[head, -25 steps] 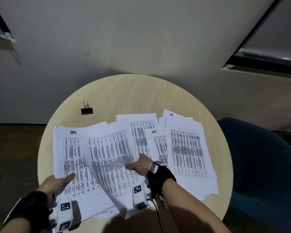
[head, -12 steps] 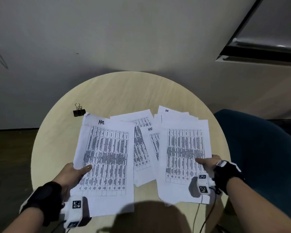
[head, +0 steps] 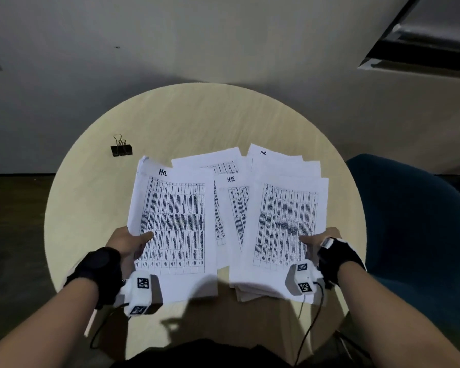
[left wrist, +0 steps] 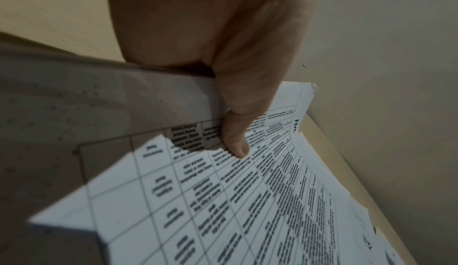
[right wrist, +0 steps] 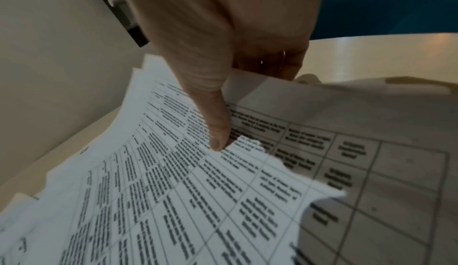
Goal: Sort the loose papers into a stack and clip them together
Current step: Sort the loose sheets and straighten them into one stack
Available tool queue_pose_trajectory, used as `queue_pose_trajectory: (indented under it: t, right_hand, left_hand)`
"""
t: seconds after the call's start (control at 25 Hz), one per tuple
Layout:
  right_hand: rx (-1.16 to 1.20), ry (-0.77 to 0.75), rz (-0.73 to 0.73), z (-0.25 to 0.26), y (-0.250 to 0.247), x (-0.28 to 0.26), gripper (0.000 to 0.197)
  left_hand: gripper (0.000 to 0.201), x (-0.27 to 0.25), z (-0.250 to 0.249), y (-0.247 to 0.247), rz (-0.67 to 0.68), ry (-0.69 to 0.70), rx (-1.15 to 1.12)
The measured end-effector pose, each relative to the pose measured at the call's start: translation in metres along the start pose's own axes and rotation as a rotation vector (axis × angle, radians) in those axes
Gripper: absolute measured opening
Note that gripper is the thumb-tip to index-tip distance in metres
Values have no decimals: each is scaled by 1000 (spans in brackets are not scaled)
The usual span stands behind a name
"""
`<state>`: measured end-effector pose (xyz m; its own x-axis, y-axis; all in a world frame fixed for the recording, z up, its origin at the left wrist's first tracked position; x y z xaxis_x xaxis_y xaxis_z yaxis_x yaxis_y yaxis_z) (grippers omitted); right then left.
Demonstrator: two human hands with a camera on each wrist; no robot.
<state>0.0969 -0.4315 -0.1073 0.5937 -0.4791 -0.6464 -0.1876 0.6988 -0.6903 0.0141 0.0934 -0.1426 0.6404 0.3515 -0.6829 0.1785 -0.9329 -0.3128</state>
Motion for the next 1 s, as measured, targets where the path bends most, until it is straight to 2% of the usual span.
queue_pose_trajectory:
  t: [0.04, 0.12, 0.16, 0.24, 0.32, 0.4, 0.52, 0.56, 0.64, 0.76, 0.8, 0.92, 1.0]
  right_hand:
    - [-40, -35, -44, 3, -5, -4, 70]
    - [-116, -171, -190, 17, -21, -16, 30]
    - [-85, -231, -242, 17, -27, -17, 21]
    - [31, -304, -280, 15, -38, -26, 22]
    - [173, -330, -181, 8, -42, -30, 17]
    - [373, -291, -69, -4, -43, -35, 28]
    - [442, -215, 141, -9, -22, -49, 60]
    - [469, -227, 229, -2, -7, -58, 63]
    - [443, -282, 306, 22, 29, -78, 64]
    - [268, -318, 205, 47, 89, -89, 88]
    - [244, -318, 208, 52, 110, -89, 89]
    - [126, -364, 153, 77, 144, -104, 64]
    - [14, -441, 96, 93, 151, -119, 66]
  left_hand:
    - [30, -1, 0, -1, -11, 11, 36]
    - [30, 3, 2, -4, -23, 25, 80]
    - [30, 4, 4, -5, -23, 23, 92]
    - [30, 4, 5, -6, -20, 28, 119]
    - [30, 4, 5, -6, -23, 35, 109]
    - [32, 4, 5, -6, -22, 36, 102]
    - [32, 1, 5, -6, -19, 24, 104]
    - [31, 1, 5, -5, -14, 23, 78]
    - [28, -4, 8, -1, -7, -4, -24]
    - [27, -10, 13, 2, 0, -18, -82]
    - [33, -11, 12, 2, -2, -10, -75]
    - [58, -15, 9, 0, -38, -10, -123]
    - [78, -16, 9, -1, -62, -38, -133]
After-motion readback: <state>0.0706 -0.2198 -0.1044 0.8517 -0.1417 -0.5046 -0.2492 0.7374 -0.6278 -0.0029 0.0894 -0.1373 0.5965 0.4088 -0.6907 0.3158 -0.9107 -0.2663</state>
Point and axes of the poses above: each hand's wrist, its own x-axis towards the middle knuckle, its own y-axis out of the palm, z = x × y, the point moved 8 cm from there along x, towards the middle knuckle
